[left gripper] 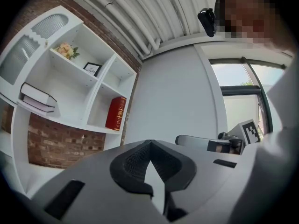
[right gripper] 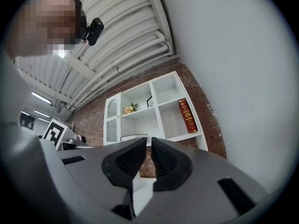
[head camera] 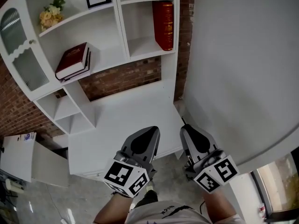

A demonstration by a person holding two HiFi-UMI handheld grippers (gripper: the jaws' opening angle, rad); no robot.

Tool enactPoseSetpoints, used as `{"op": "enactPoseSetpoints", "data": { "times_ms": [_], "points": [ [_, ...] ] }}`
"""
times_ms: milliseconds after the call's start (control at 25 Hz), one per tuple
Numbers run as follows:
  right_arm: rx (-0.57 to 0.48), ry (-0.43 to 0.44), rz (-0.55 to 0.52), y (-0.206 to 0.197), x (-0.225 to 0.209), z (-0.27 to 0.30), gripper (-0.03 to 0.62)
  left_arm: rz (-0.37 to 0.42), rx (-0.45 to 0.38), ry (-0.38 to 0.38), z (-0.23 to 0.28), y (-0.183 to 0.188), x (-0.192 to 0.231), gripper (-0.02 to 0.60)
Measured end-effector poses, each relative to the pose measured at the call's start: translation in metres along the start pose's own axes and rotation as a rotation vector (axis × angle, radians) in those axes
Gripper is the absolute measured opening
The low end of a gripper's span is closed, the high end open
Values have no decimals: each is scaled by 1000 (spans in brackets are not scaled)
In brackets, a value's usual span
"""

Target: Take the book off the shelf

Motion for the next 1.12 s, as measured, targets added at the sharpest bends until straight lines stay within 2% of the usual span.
{"op": "enactPoseSetpoints", "data": {
  "times_ms": [320, 440, 640, 840, 960, 1120],
  "points": [
    [-3, -62, 2, -13, -18, 99, 21, 16, -17, -21, 42, 17, 96, 11],
    [-2, -94, 3, -19, -26, 127, 21, 12, -14, -50, 61, 19, 123, 11],
    [21, -129, -16, -26, -35, 156, 32, 1, -27, -102, 86, 21, 148, 11],
    [7, -178, -29, -26, -63, 176, 82, 6, -32, -127, 114, 18, 163, 11],
    [16, -196, -38, -31, -85, 186, 119, -9, -36, -115, 127, 10, 171, 11],
    [-15, -177, -44, -27, -117, 219, 137, 38, -34, -79, 148, 18, 187, 11]
  ]
}}
Point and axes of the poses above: the fingertips, and each gripper's own axes: z forward along the fingers, x to its left, y out of its top, the point moved 5 cm from there along -z, backward along the fingers, and after that the axes turned 1 degree about z, right-handed, at the moved point
